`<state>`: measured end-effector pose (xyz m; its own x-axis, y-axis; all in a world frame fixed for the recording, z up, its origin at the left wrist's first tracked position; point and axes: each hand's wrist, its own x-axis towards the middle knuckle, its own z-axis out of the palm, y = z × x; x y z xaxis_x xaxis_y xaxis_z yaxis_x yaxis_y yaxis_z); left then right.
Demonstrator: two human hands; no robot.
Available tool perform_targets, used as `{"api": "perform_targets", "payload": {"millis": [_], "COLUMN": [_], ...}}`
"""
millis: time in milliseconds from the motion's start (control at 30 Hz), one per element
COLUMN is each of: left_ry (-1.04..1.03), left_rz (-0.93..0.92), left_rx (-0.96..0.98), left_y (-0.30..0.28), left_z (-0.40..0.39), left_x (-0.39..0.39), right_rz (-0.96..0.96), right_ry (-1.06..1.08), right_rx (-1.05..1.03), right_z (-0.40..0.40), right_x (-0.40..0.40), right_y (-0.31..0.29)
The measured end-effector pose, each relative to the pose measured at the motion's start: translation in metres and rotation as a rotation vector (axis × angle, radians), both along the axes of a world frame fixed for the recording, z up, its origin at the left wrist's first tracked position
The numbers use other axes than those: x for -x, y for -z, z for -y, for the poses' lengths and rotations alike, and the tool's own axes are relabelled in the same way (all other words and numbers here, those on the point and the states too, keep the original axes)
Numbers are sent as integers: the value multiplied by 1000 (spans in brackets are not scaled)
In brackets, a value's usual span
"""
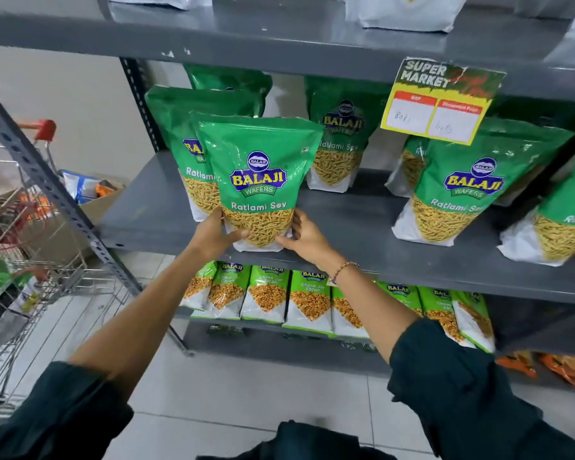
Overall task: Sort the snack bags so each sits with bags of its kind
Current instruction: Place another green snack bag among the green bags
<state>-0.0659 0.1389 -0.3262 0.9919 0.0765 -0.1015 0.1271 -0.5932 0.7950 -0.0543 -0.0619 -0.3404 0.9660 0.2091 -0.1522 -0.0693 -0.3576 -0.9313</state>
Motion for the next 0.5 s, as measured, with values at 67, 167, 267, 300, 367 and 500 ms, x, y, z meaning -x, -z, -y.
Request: {"api": "perform_targets", "payload": {"millis": [67, 167, 267, 300, 367, 500], "left_ry": [-34, -36, -2, 18, 53, 79], "left_rz": [53, 103, 102, 105, 128, 147], "left_rx": [15, 25, 38, 41, 26, 44], "left_y": [3, 8, 7, 4, 0, -7], "left_z": [1, 6, 18, 27, 46, 87], "left_x": [0, -1, -11, -13, -21, -40], "right_rz": [27, 90, 124, 135, 154, 188], "right_ry": [49, 113, 153, 173, 210, 275], "right_rx": [-41, -30, -72, -79, -88, -75], "right_z": [-2, 5, 26, 35, 54, 91], "right_x": [-3, -5, -6, -7, -11, -25], "right_y": [1, 4, 9, 9, 5, -2]}}
